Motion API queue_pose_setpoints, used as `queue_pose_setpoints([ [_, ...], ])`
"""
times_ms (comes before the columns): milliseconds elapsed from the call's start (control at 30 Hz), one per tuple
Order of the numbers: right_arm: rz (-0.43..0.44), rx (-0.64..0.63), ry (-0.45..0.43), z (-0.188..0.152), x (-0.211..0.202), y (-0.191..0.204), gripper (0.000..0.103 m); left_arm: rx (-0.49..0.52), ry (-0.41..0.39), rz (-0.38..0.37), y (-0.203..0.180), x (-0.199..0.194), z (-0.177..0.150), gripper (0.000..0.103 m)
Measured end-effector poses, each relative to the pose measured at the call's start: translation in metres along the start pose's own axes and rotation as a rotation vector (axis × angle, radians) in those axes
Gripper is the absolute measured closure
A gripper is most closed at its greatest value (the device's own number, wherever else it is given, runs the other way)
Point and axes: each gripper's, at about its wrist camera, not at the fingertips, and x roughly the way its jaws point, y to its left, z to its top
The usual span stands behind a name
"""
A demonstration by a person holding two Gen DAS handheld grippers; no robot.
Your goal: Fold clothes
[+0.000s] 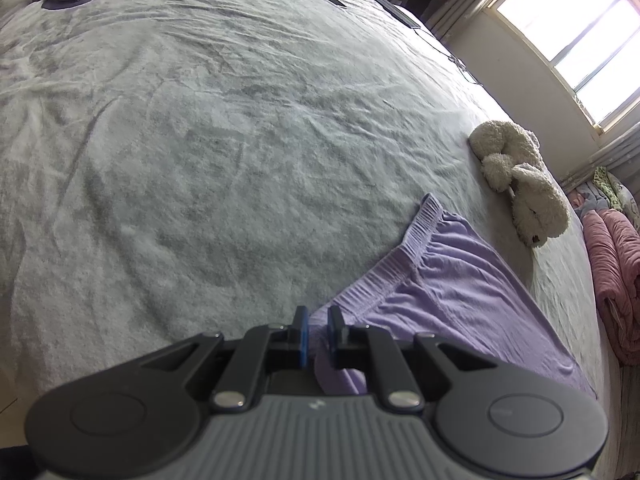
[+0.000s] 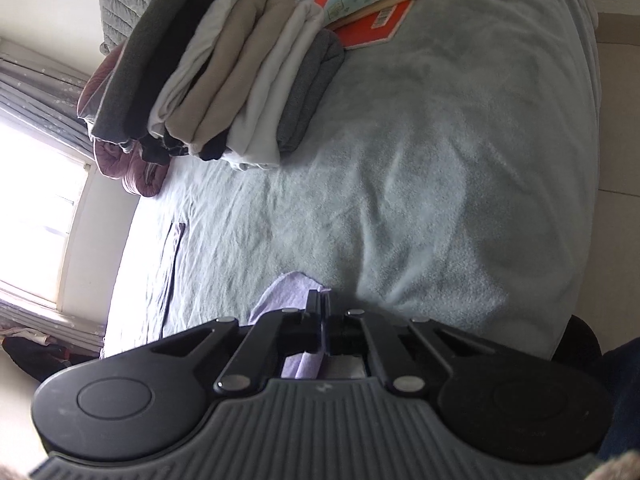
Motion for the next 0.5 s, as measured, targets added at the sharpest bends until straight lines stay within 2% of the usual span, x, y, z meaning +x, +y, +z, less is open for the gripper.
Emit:
queue_pose_setpoints([
  [267,0.041,-0.077,-0.075,-0.012,-0.014,0.017,0.101,-0.003,-0.004,-0.026,0.001,-0.004,0.002,0.096],
  [333,0.035,-0.075,-0.074,-0.011,0.0,0.022,0.101,-0.023,0.033,-0.055,0.004,-0.002,0.001,0.096],
  [433,0.023,-0.068,-0.069,-0.009,0.004,0.019,0.101,-0.106,0.106,-0.126,0.014,-0.001,0.003,0.096],
  [500,0.019,-0.063,-0.068,-0.01,0.0,0.018,0.101,-0.14,0.12,-0.15,0.02,-0.005,0.002,0.09],
])
